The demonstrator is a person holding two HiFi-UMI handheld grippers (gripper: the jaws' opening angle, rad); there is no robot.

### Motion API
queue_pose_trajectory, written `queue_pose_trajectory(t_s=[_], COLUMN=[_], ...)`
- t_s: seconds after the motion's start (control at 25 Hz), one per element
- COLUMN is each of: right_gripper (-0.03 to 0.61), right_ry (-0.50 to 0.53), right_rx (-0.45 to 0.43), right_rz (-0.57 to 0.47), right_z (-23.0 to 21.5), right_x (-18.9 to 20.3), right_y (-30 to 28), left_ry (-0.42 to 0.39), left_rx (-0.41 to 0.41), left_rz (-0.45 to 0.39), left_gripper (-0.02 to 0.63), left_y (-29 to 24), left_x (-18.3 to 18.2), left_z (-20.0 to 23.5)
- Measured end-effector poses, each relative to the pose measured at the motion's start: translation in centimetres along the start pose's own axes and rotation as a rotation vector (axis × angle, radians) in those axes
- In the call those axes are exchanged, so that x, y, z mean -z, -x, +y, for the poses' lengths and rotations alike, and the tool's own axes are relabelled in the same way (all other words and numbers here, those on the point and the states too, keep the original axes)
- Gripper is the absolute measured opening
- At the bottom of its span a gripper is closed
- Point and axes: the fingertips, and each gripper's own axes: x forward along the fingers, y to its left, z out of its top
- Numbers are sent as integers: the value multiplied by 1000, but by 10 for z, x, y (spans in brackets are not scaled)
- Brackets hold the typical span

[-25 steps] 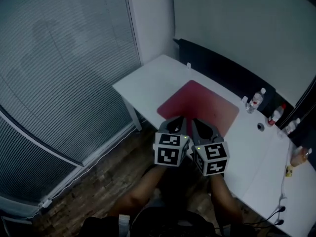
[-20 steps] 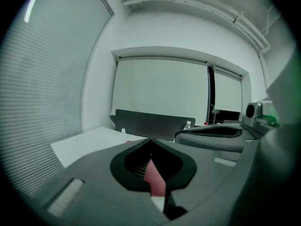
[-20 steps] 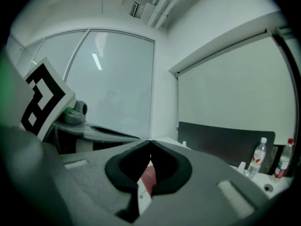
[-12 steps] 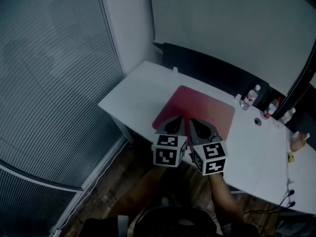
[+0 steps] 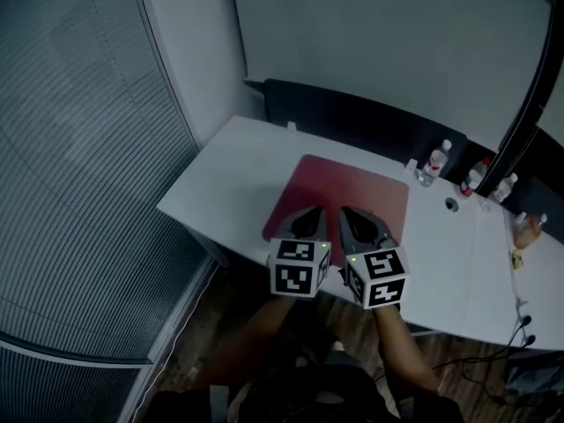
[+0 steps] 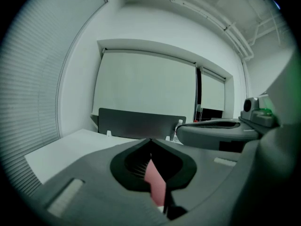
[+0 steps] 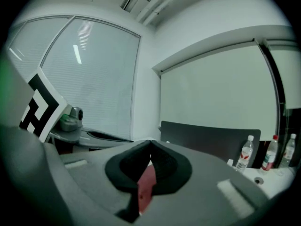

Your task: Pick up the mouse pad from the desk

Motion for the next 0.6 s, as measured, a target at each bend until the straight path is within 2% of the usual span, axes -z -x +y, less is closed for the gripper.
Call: queue_pose_trajectory(t_s=[0.6], right_gripper=[2], right_ry=[-57], right_rx=[36], right_rz=[30], right_z=[-42], right_x=[17], right_y=[-59], left_ry=[-11], left_rx=[32], left_rz=[51], left_gripper=[6], left_y=[-69], left_x=[7], left_z=[24])
